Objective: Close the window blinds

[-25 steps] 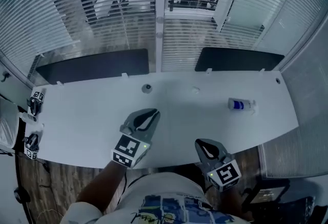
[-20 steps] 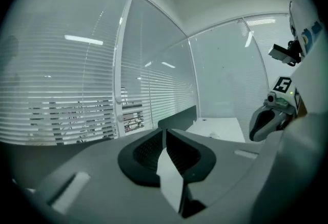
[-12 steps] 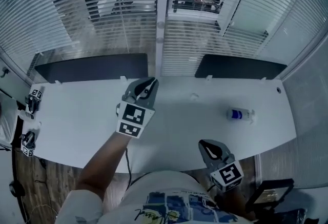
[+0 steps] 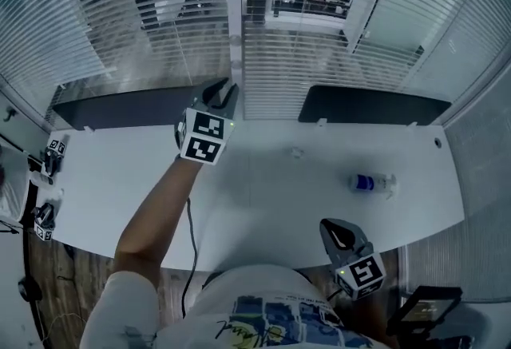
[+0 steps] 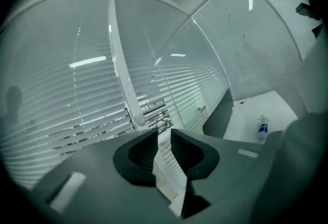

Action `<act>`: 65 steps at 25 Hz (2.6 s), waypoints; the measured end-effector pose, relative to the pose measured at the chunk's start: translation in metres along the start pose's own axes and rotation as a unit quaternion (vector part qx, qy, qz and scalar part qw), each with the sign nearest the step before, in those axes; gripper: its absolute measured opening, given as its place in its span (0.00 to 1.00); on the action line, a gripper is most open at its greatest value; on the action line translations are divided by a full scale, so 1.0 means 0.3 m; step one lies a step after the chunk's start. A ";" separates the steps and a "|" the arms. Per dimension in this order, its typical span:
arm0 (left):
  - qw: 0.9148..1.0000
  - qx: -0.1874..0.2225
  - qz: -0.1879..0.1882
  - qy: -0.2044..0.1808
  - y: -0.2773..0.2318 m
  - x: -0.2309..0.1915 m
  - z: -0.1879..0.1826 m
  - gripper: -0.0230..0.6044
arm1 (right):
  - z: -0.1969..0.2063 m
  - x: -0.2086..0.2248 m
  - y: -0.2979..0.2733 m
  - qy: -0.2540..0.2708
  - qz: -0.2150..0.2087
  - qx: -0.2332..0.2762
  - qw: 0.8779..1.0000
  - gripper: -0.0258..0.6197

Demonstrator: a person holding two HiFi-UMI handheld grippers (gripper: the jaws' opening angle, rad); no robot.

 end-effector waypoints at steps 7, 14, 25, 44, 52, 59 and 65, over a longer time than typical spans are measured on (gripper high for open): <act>0.996 -0.039 -0.063 -0.041 -0.153 -0.068 -0.060 0.22 | 0.063 0.078 0.015 -0.026 0.008 -0.002 1.000 0.04; 0.990 -0.058 -0.095 -0.089 -0.239 -0.113 -0.121 0.24 | 0.061 0.122 0.011 -0.024 0.005 -0.002 1.000 0.04; 0.964 -0.092 -0.145 -0.202 -0.335 -0.119 -0.155 0.24 | 0.066 0.175 -0.037 -0.026 -0.014 0.005 1.000 0.04; 0.907 -0.138 -0.176 -0.356 -0.405 -0.092 -0.159 0.24 | 0.088 0.203 -0.067 -0.036 -0.024 0.006 0.999 0.04; 0.943 -0.126 -0.173 -0.256 -0.405 -0.103 -0.168 0.24 | 0.093 0.218 -0.077 -0.036 -0.024 0.001 0.999 0.04; 0.983 -0.092 -0.149 -0.064 -0.390 -0.126 -0.167 0.24 | 0.093 0.222 -0.087 -0.033 -0.027 0.003 0.999 0.04; 0.986 -0.052 -0.106 0.118 -0.371 -0.163 -0.157 0.24 | 0.088 0.221 -0.088 -0.031 -0.029 0.002 0.999 0.04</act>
Point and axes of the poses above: the fingertips, and each gripper's own axes: y backward along the fingers, x to its right, z out of its underside, the point moved 10 cm from there along y, backward along the fingers, and after that the axes turned 12 degrees about -x, right-handed, at the moved point
